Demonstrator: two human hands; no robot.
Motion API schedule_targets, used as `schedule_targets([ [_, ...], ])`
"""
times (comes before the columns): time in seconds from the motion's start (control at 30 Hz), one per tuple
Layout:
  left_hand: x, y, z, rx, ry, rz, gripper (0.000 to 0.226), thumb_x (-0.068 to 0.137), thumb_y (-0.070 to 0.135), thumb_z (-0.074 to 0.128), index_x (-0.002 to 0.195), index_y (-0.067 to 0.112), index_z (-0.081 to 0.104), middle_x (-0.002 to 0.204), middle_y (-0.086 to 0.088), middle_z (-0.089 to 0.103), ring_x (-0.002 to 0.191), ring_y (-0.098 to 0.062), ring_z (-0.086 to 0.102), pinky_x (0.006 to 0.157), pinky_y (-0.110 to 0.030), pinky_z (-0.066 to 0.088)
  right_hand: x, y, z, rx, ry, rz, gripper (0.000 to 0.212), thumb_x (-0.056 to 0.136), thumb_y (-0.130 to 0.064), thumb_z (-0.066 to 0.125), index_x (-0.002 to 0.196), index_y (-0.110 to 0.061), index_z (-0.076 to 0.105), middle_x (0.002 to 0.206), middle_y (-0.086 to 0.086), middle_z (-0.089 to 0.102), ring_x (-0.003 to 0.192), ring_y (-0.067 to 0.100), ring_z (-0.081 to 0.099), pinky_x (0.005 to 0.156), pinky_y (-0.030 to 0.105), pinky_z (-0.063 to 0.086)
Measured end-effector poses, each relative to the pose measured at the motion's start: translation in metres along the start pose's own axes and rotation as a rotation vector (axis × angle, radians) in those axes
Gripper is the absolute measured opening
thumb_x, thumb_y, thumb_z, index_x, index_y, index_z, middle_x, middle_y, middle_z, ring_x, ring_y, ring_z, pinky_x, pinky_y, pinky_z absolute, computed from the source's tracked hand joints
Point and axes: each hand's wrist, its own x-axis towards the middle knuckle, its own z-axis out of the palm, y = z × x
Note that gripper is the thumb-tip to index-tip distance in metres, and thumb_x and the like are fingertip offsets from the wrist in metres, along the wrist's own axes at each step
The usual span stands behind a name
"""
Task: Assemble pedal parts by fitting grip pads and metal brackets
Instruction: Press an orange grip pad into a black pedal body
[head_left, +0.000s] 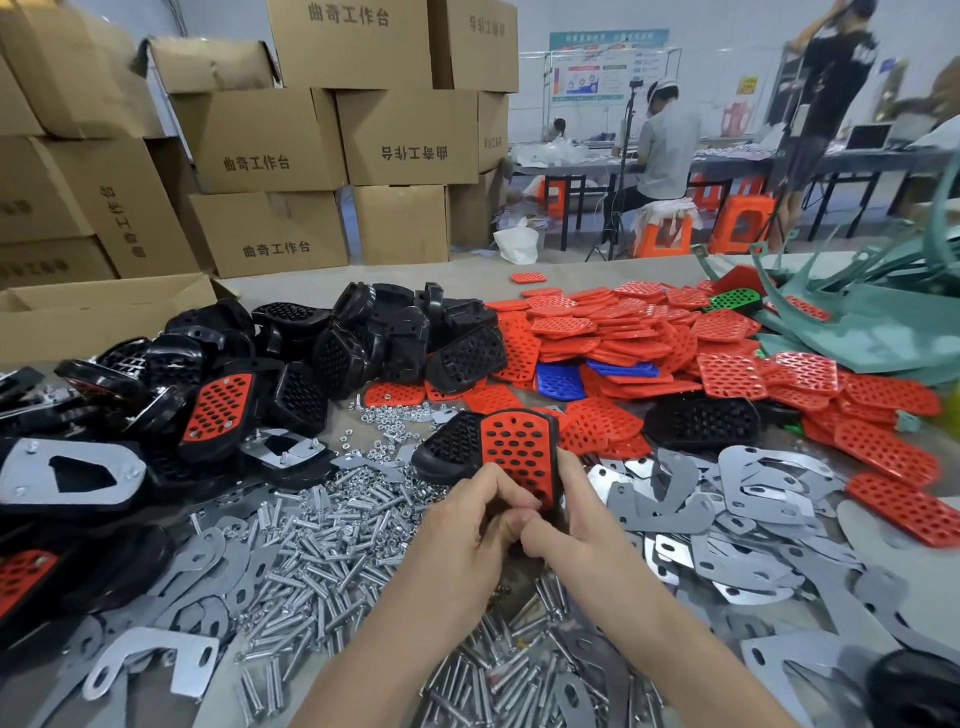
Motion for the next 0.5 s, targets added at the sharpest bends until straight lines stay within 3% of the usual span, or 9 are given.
schedule_targets([
  [0.1, -0.0010, 0.0007, 0.0006, -0.036, -0.016, -0.016, 0.029, 0.102, 0.014, 0.056, 0.087, 0.039, 0.059, 0.087, 0.018, 0.070, 0.070, 0.002, 0.063, 0.060, -0.011, 0.044, 0.0013, 0.0007, 0.0019, 0.026, -0.006, -0.013, 0.043, 0.081, -0.019, 0.054, 0.118, -0.040, 0.056, 0.111, 0.010, 0.063, 0.098, 0.015, 0.062, 0.086, 0.035, 0.054],
  [0.27, 0.0007, -0.0010, 0.0009, -0.093, -0.048, -0.030, 0.027, 0.103, 0.014, 0.054, 0.086, 0.036, 0.057, 0.086, 0.012, 0.070, 0.062, 0.002, 0.054, 0.059, -0.015, 0.041, 0.0003, 0.0046, 0.0027, -0.013, -0.022, -0.044, 0.047, 0.083, -0.016, 0.051, 0.126, -0.033, 0.053, 0.111, -0.006, 0.066, 0.108, 0.004, 0.064, 0.086, 0.018, 0.053],
  [0.4, -0.0008, -0.0028, 0.0025, -0.110, -0.067, -0.025, 0.034, 0.101, 0.004, 0.053, 0.084, 0.034, 0.055, 0.080, 0.010, 0.068, 0.064, -0.001, 0.055, 0.062, -0.019, 0.042, -0.0005, 0.0060, 0.0044, -0.153, 0.005, -0.049, 0.048, 0.078, -0.028, 0.050, 0.123, -0.043, 0.049, 0.101, -0.013, 0.065, 0.100, 0.004, 0.064, 0.082, 0.028, 0.055],
  [0.47, -0.0020, -0.0037, 0.0043, -0.087, -0.049, -0.001, 0.035, 0.097, -0.002, 0.055, 0.084, 0.030, 0.054, 0.081, 0.009, 0.070, 0.070, -0.002, 0.061, 0.065, -0.017, 0.043, -0.0011, 0.0060, 0.0079, -0.202, -0.003, -0.046, 0.044, 0.075, -0.031, 0.049, 0.118, -0.041, 0.049, 0.093, -0.004, 0.059, 0.084, 0.007, 0.057, 0.081, 0.044, 0.053],
  [0.5, -0.0015, -0.0040, 0.0055, -0.068, -0.022, 0.007, 0.032, 0.097, 0.000, 0.056, 0.085, 0.029, 0.054, 0.082, 0.009, 0.071, 0.072, -0.003, 0.063, 0.066, -0.016, 0.043, -0.0002, 0.0064, 0.0092, -0.185, -0.011, -0.050, 0.043, 0.076, -0.028, 0.049, 0.117, -0.041, 0.049, 0.093, -0.002, 0.057, 0.082, 0.008, 0.054, 0.080, 0.043, 0.053],
])
